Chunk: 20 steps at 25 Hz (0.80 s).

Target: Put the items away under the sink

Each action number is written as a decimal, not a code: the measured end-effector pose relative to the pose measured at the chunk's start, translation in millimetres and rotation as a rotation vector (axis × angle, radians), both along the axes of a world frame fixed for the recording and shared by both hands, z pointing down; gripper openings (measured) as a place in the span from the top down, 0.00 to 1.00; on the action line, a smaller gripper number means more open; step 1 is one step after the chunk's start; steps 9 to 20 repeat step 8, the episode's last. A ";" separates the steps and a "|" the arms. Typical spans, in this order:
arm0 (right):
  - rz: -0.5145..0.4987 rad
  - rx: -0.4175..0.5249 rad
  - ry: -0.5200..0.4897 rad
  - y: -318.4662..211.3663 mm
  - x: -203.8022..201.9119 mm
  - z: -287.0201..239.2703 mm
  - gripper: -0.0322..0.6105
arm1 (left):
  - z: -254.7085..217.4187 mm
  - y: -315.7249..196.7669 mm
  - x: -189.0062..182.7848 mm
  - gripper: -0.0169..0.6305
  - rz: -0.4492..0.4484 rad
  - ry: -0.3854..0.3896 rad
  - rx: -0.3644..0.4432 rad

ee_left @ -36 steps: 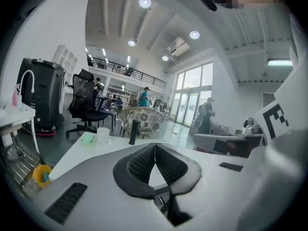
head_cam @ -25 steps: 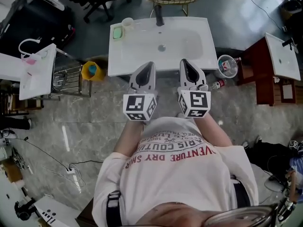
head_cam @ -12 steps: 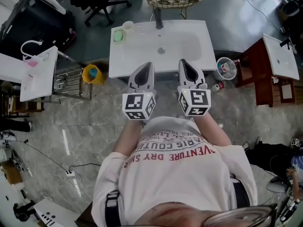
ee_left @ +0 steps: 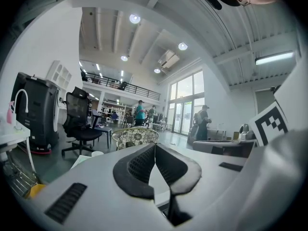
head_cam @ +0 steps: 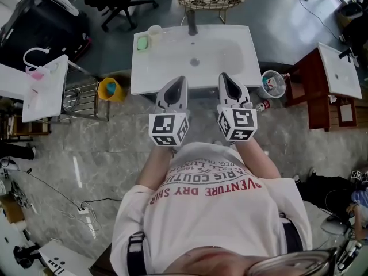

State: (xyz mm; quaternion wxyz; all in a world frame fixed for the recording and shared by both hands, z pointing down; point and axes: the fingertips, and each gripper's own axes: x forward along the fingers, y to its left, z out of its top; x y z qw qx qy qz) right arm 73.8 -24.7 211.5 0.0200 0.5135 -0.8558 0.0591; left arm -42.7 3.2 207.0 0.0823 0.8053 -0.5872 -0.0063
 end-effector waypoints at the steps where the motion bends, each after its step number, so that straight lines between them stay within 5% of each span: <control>1: 0.001 -0.010 -0.009 -1.6 0.8 1.8 0.91 | 0.2 -1.2 0.1 0.94 0.002 0.001 0.000; 20: 0.019 -0.037 0.001 -20.1 4.9 6.2 0.91 | -3.4 -19.4 -3.5 0.94 -0.004 0.002 -0.004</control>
